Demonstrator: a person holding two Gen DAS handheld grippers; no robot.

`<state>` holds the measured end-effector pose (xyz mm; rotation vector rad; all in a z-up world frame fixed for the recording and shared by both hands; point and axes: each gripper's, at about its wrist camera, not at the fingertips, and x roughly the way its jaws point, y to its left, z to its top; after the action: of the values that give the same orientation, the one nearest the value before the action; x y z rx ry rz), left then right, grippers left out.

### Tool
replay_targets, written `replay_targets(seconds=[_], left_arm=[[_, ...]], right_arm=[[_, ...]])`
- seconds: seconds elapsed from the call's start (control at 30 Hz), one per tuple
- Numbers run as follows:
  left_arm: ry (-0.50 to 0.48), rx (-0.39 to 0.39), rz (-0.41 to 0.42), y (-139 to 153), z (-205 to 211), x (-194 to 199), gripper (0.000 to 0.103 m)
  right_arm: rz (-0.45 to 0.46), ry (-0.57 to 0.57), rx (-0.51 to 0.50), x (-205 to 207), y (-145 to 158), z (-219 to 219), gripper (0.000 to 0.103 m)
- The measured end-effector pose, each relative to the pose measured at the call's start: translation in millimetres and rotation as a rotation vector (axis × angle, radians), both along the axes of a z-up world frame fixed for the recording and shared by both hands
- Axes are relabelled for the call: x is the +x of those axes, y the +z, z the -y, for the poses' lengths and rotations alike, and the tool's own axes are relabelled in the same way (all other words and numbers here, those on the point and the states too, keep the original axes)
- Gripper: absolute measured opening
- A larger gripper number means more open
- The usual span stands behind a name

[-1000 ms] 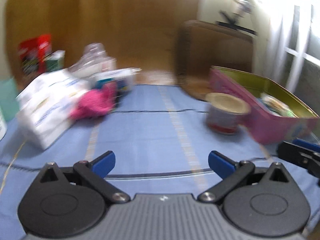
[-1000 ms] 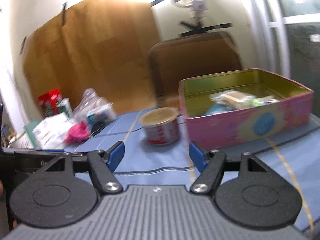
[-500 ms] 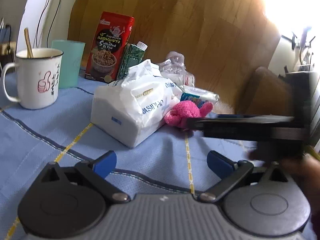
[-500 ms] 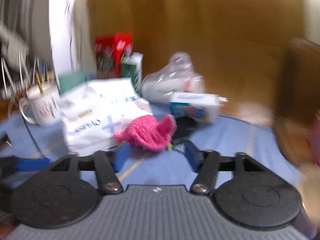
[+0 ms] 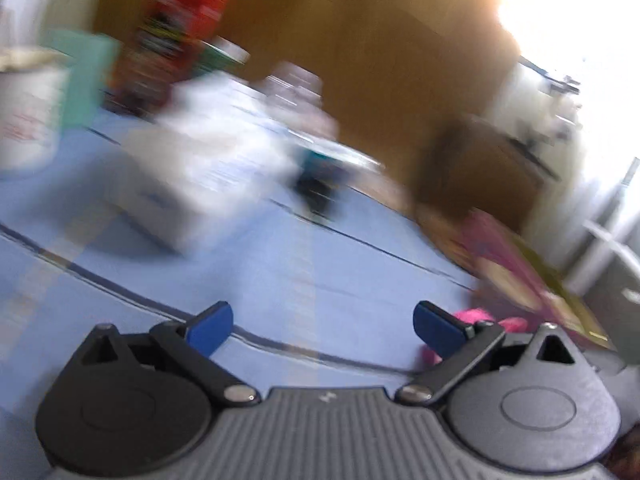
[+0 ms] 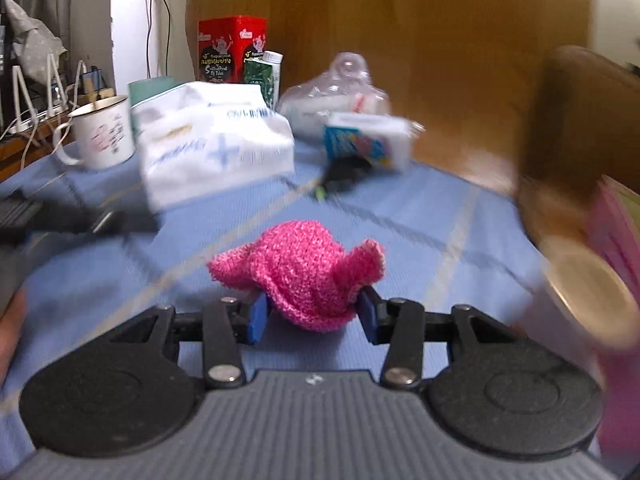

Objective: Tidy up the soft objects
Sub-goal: 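Grasp the pink knitted toy with the left tool, then release the pink knitted toy into the pink tin box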

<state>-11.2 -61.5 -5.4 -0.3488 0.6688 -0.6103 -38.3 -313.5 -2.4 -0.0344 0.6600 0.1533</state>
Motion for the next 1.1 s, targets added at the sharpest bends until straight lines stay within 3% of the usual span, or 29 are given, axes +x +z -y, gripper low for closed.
replay_targets(seconds=[0.2,0.23,0.27,0.33,0.43,0.57,0.7,0.73,0.83,0.87,0.93,1.03,1.1], left_arm=[[-0.417,-0.081,-0.127,10.5,101.2,-35.6,0.087],[-0.457,-0.077,-0.153,11.1,115.8,-39.8,0.077],[-0.490,-0.060,-0.181,11.5,132.4,-43.5,0.061],[-0.518,-0.018,-0.200,16.7,157.2,-50.7,0.053],[-0.556,0.066,-0.115,40.3,194.5,-57.7,0.046],[-0.595,0.121,-0.038,68.3,252.0,-55.1,0.046],[-0.593,0.202,0.045,82.0,315.0,-41.0,0.048],[-0.575,0.221,0.051,81.0,327.5,-33.8,0.052],[-0.474,0.271,0.068,72.7,360.8,-3.5,0.083],[-0.425,0.286,0.085,70.8,369.3,7.2,0.085],[-0.373,0.318,0.099,70.4,380.9,26.7,0.085],[-0.326,0.286,0.083,79.1,369.5,41.6,0.086],[-0.312,0.269,0.105,84.4,360.6,41.1,0.090]], right_arm=[[0.070,-0.121,-0.015,-78.8,-0.1,28.8,0.048],[0.085,-0.135,-0.008,-87.4,-0.3,30.4,0.048],[0.102,-0.148,0.001,-91.7,1.2,32.4,0.048],[0.146,-0.171,0.001,-102.9,6.1,37.8,0.048],[0.228,-0.223,-0.055,-115.5,17.2,48.2,0.048],[0.323,-0.300,-0.091,-126.2,34.3,82.9,0.049],[0.350,-0.390,-0.090,-122.4,45.1,127.5,0.049],[0.347,-0.407,-0.085,-116.8,46.4,138.0,0.049],[0.305,-0.437,-0.075,-82.1,45.3,166.0,0.053],[0.305,-0.455,-0.070,-67.8,43.4,173.8,0.055],[0.278,-0.492,-0.081,-36.6,37.0,188.1,0.079],[0.239,-0.535,-0.069,-23.4,31.6,207.9,0.077],[0.285,-0.542,-0.029,-45.0,32.8,207.8,0.077]])
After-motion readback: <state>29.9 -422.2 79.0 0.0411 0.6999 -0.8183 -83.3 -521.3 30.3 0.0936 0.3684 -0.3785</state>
